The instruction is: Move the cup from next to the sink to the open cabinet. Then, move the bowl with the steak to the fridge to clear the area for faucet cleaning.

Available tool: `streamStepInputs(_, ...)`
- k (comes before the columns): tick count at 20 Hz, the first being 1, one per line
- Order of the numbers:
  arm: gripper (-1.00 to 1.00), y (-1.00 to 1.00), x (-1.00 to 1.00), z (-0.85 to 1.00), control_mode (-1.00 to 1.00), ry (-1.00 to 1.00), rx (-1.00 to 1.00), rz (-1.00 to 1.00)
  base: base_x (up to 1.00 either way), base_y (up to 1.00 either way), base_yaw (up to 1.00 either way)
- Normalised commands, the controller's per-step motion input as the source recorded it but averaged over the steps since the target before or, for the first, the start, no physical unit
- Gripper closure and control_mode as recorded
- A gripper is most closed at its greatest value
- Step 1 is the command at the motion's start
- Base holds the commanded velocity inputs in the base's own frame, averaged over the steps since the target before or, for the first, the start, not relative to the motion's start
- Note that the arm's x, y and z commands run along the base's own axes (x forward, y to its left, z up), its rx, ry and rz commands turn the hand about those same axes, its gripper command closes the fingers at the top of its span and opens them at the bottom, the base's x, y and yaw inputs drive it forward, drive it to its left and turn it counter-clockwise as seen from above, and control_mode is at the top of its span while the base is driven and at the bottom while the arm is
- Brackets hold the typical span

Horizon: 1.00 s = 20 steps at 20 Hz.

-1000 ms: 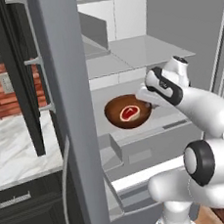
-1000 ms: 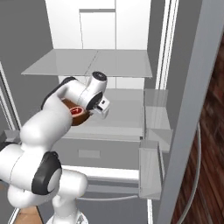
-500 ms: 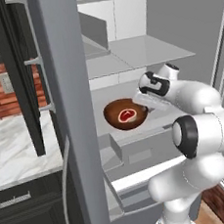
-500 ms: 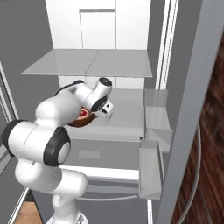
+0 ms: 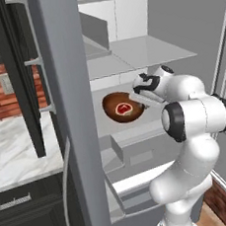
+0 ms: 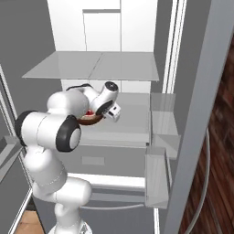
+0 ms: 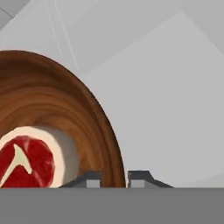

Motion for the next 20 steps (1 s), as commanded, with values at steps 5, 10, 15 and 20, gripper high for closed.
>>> streamStepInputs(5,1.00,0.00,0.38,-0.47,-1.00,0.03,0.00,-0.04,0.00,0.00,0.00)
streamStepInputs(10,-1.00,-0.02,-0.01,0.02,-1.00,-0.02,0.00,0.00,0.00,0.00,0.00)
streamStepInputs(15,-1.00,-0.09,-0.37,0.76,-1.00,-0.21,0.00,0.00,0.00,0.00,0.00)
streamStepInputs(20,-1.00,-0.20,-0.85,1.00,-1.00,-0.22,0.00,-0.03,0.00,0.00,0.00)
